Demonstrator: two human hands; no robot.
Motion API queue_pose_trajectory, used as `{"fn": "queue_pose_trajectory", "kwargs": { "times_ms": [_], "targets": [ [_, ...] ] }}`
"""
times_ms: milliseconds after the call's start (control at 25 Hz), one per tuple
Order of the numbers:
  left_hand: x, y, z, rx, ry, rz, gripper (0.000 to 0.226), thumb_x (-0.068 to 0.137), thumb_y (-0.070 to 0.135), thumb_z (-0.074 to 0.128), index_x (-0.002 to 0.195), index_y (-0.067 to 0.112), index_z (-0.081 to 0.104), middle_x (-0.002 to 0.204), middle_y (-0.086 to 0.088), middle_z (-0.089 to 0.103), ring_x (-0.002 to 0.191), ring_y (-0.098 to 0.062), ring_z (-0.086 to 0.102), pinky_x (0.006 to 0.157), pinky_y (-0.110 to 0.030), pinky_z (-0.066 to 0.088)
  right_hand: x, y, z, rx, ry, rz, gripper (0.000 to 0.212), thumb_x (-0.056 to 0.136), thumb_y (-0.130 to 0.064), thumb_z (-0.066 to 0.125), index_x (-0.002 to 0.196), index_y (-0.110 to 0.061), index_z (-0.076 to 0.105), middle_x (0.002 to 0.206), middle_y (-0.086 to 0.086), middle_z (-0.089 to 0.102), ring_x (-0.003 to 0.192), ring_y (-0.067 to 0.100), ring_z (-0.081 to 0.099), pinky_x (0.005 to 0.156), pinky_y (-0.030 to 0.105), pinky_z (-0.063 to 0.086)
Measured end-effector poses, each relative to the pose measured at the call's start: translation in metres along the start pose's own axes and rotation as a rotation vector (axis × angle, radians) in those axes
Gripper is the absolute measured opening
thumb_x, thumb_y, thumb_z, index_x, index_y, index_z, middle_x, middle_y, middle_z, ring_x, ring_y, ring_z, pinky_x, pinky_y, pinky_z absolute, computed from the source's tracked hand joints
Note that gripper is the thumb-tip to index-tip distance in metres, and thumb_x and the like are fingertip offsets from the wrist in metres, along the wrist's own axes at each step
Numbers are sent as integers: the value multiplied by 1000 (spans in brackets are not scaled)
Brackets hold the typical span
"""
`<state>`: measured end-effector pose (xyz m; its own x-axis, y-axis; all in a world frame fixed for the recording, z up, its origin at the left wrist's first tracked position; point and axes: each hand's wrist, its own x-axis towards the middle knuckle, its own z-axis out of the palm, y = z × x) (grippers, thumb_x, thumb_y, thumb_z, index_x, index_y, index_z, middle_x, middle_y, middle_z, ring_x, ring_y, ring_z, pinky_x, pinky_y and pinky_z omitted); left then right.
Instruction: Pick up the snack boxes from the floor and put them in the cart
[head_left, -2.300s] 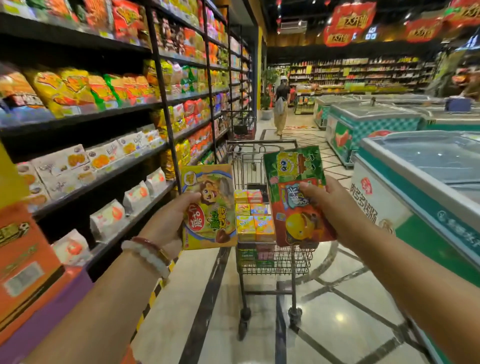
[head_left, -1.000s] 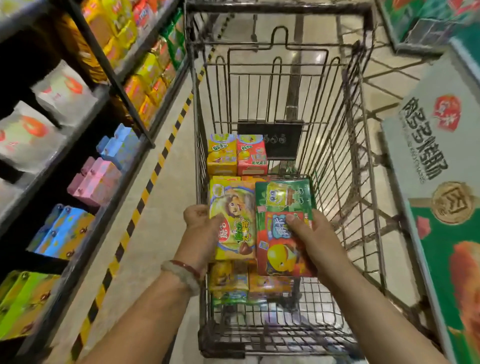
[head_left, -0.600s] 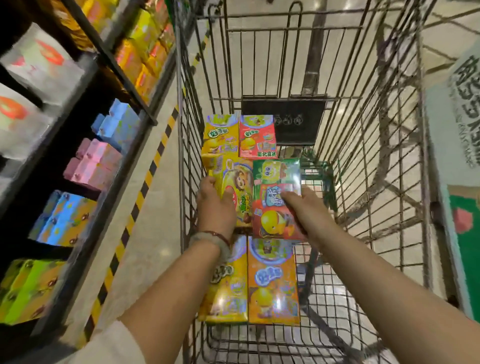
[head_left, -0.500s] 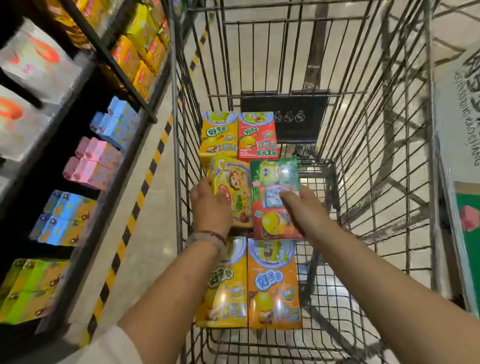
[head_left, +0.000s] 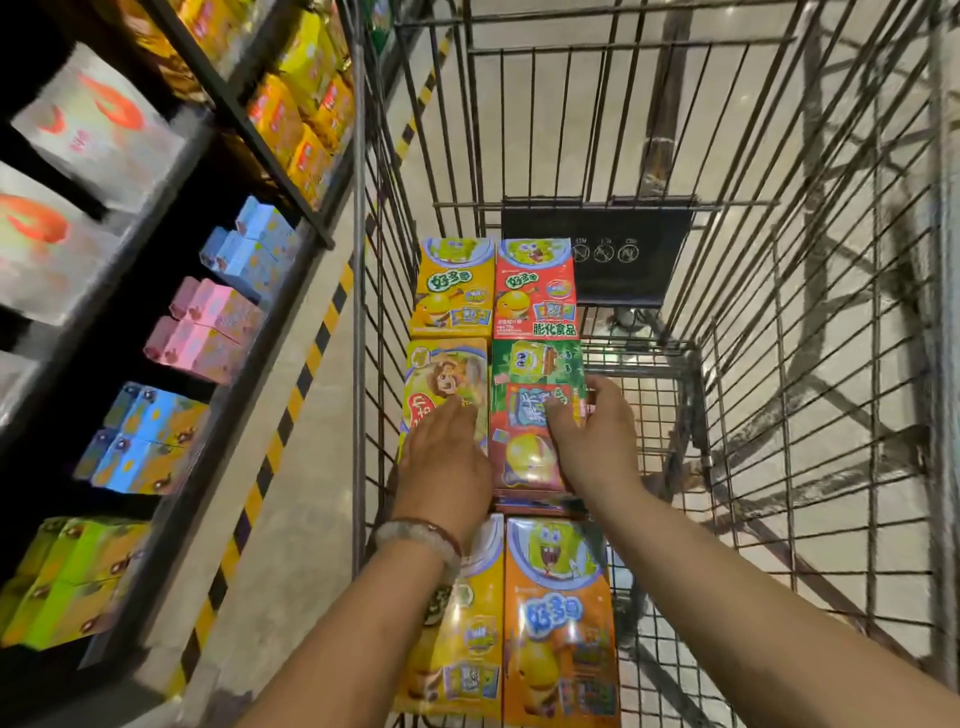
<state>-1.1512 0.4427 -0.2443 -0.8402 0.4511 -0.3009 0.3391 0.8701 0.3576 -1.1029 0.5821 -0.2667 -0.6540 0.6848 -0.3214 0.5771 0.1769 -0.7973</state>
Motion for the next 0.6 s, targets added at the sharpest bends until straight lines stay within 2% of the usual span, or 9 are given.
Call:
{"fn": "queue_pose_trajectory", "kwargs": {
  "times_ms": [80,200,320,400,440,600],
  "targets": [
    [0,2,-3,-67,-22,-23,49,94,26,34,141,12,36,154,-6,24,141,-21,20,116,-31,12,0,-3,-1,-17,-11,15,47,89,-28,61,129,-8,47,123,11,55,114,27,50,93,35,42],
    [-10,10,-16,-191,15,8,61,83,36,32,138,10,41,149,-8,34,136,-23,30,111,-26,20,-3,-8,-12,1,-58,38,45,91,-30,57,131,-11,46,127,10,53,113,26,51,92,34,42],
    [-19,15,-48,-382,-108,105,52,95,23,45,143,14,29,141,-6,41,122,-18,44,94,-18,33,-8,-16,-34,-63,-108,-5,45,94,-29,52,137,-16,42,136,12,47,123,26,45,99,36,40],
    [-18,16,-82,-318,-237,233,54,94,17,48,144,19,27,139,-3,42,118,-15,46,89,-17,36,-9,-35,-56,-111,-157,-45,50,96,-29,49,143,-18,36,144,10,41,130,25,41,104,38,37],
    [-17,16,-105,-265,-249,282,53,94,17,48,143,21,28,137,-2,44,119,-15,47,91,-19,37,-10,-51,-70,-115,-167,-66,51,97,-29,48,145,-19,34,145,10,41,130,25,42,104,38,37],
    [-25,18,-213,-38,-75,415,44,95,21,47,138,22,37,127,6,49,113,-11,49,93,-19,37,-24,-134,-138,-83,-111,-239,43,99,-24,44,142,-20,38,127,3,52,114,26,53,95,36,42]
  ]
}}
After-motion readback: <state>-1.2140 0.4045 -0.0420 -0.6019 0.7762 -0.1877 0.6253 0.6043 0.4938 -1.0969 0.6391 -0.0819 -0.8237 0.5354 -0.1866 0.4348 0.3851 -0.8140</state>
